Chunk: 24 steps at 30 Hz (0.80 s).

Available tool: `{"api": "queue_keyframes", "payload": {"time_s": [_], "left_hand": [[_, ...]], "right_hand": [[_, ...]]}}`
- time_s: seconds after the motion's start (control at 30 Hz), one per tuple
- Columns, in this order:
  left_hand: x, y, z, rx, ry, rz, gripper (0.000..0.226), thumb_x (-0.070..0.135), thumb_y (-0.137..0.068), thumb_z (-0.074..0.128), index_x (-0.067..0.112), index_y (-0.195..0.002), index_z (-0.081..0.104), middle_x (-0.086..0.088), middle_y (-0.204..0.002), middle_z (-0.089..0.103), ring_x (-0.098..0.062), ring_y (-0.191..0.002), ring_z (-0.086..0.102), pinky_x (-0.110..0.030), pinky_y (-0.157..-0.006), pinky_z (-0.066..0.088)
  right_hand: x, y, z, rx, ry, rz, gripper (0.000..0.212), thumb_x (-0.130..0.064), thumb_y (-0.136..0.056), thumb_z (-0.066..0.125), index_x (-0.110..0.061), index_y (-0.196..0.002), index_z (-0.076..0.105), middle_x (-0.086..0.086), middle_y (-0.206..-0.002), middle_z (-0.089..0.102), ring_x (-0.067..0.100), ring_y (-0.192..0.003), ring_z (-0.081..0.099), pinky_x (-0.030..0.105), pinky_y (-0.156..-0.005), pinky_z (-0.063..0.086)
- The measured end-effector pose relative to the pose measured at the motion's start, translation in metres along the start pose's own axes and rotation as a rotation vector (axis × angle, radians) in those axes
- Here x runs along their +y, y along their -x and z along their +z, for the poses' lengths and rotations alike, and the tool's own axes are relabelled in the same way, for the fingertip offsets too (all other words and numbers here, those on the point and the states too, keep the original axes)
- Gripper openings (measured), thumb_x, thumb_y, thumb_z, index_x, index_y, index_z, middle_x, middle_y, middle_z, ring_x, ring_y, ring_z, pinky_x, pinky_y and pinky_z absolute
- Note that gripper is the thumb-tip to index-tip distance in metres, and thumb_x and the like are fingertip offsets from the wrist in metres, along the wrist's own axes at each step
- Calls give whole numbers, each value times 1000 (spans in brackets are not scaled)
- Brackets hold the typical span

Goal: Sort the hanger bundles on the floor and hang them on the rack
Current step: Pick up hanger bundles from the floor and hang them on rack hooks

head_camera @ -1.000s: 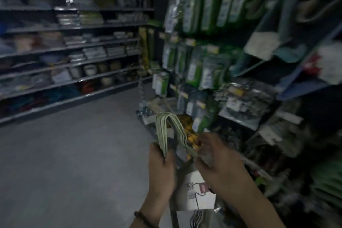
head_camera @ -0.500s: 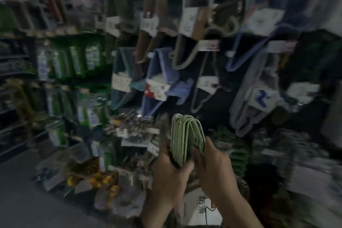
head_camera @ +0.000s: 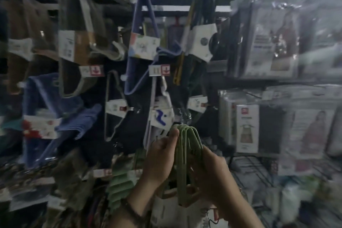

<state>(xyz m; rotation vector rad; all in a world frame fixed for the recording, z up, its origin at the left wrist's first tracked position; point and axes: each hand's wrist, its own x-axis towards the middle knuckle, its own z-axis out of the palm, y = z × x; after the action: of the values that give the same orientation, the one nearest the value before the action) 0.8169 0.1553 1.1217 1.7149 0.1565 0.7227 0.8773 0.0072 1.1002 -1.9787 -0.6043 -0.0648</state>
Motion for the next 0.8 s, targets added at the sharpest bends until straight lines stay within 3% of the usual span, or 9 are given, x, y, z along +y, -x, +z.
{"api": "queue_keyframes", "payload": {"time_s": [0.07,0.13,0.23,0.3,0.43,0.53,0.6,0.7,0.8], "left_hand": [[5,-17,10,-35,-11,-5,97,87,-92,38,-7,-81,57,-27,-62,53,-37,-55,56,-47,-61,48],[7,-32,18,-61,18,-29,65,69,-97,46,9,-75,58,3,-47,42,-10,-39,44,-22,-48,39],[11,-53,26,-153,28,-6,34,54,-101,58,23,-88,63,6,-67,62,6,-51,56,-8,-50,44],[14,-73,29,-193,-6,40,36,52,-100,62,18,-91,65,-3,-66,62,-4,-54,59,-19,-53,47],[32,-119,35,-263,-87,134,32,53,-95,66,27,-114,68,-3,-76,69,-10,-61,62,-32,-58,48],[49,-151,40,-312,-124,107,58,57,-90,65,30,-141,62,-18,-112,66,-24,-104,61,-64,-89,53],[56,-173,45,-336,-150,97,66,50,-95,65,23,-153,52,-19,-93,74,-16,-86,72,-54,-81,56],[63,-205,58,-375,-241,87,60,37,-104,60,20,-159,44,6,-54,59,-5,-53,58,-27,-56,41],[66,-229,72,-354,-271,104,68,40,-101,62,19,-162,39,-24,-114,73,-19,-92,72,-25,-62,45]], "right_hand": [[6,-8,-25,-9,-147,116,25,-31,-106,56,-14,-96,71,1,-77,76,-2,-54,66,16,-46,49],[8,-12,-49,45,-144,90,20,-19,-106,57,-9,-96,71,11,-85,77,6,-53,67,19,-44,49],[-4,-21,-71,181,-14,-21,23,-12,-103,58,-24,-84,64,0,-70,72,13,-56,69,33,-47,55],[-7,-33,-78,224,130,-62,15,-25,-103,58,-27,-88,63,-2,-75,73,15,-65,72,46,-59,61],[-1,-71,-85,275,187,-79,13,-38,-102,55,-33,-93,61,-6,-82,73,12,-71,72,47,-65,62],[8,-101,-92,264,183,-92,9,-38,-101,55,-36,-94,60,-4,-85,72,15,-74,72,47,-64,63],[16,-125,-98,253,203,-65,8,-37,-102,56,-36,-94,59,-2,-85,72,17,-71,73,46,-62,63],[28,-163,-104,230,238,-82,9,-36,-103,56,-34,-94,58,-1,-84,71,17,-68,72,44,-60,64],[39,-195,-108,194,266,-108,5,-35,-101,56,-32,-98,60,-3,-83,71,17,-69,71,45,-61,63]]}}
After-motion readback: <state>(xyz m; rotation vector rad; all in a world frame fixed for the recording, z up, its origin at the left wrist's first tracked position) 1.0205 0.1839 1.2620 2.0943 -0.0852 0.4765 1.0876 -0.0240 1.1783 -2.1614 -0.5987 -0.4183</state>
